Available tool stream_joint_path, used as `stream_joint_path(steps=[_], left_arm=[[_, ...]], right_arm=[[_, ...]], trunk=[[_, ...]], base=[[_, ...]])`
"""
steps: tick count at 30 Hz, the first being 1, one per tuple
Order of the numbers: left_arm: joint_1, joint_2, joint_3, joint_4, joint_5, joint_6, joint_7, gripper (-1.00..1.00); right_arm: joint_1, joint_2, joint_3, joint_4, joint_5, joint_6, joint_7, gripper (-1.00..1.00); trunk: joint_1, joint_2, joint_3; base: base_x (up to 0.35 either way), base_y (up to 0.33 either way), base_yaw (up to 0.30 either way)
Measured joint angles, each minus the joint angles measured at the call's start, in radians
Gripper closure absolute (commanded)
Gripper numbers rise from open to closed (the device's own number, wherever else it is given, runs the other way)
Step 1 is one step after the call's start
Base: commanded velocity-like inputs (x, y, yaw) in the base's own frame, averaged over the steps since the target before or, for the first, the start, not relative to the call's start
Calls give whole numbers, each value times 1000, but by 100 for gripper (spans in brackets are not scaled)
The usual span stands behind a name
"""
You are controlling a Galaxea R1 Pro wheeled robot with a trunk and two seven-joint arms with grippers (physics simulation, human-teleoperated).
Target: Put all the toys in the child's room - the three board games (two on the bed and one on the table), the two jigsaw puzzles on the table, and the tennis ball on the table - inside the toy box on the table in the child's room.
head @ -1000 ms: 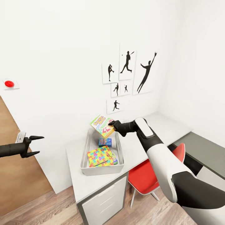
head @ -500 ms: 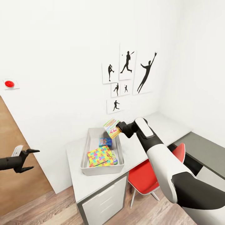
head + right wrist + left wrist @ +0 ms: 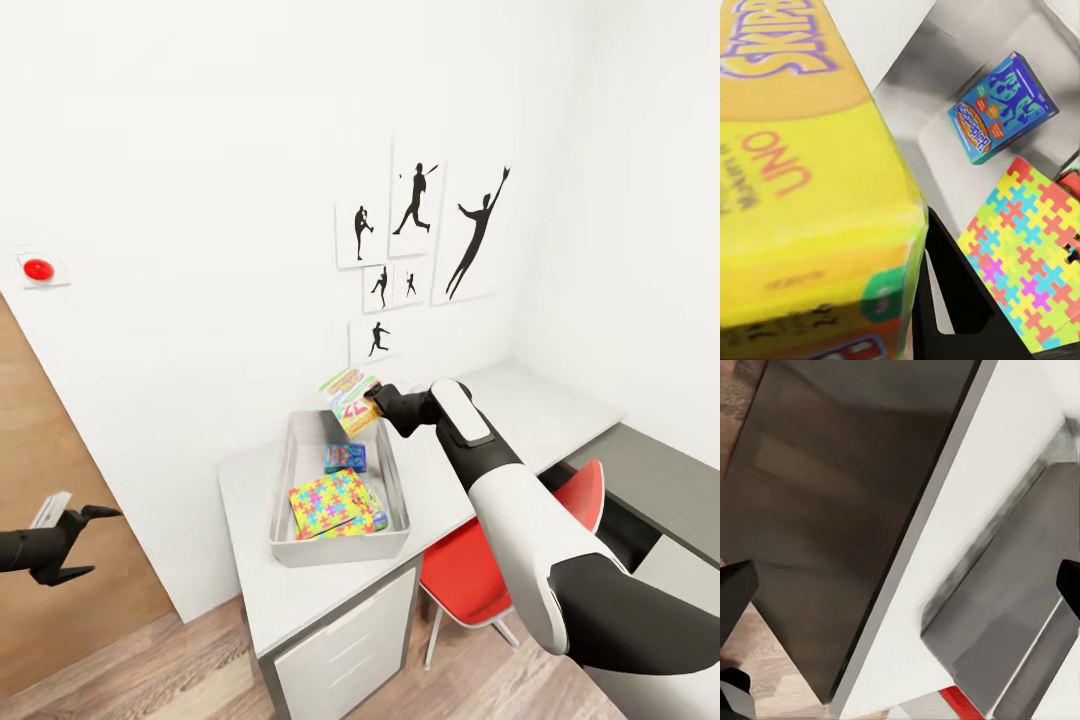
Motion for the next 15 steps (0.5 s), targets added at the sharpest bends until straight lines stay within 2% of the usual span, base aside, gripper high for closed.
stream_joint_path(steps=[7,11,13,15], left_arm=[[7,-19,0,4,-12,-2,-3,-100],[35,-20,0,2,-15,-3,-61,-100],[43,-20,0,2,-29,-9,-95,-100],[48,-20,-1,1,-63,-28,-119,-100]], right_arm=[[5,0,1,0,1,0,0,100],[5,0,0,0,1,0,0,100],[5,0,0,0,0,1,0,100],[5,0,0,0,0,1,0,100]], trunk=[[0,0,0],[0,0,0],[0,0,0],[0,0,0]], base=[[2,0,0],[-7,0,0],[-2,0,0],[-1,0,0]])
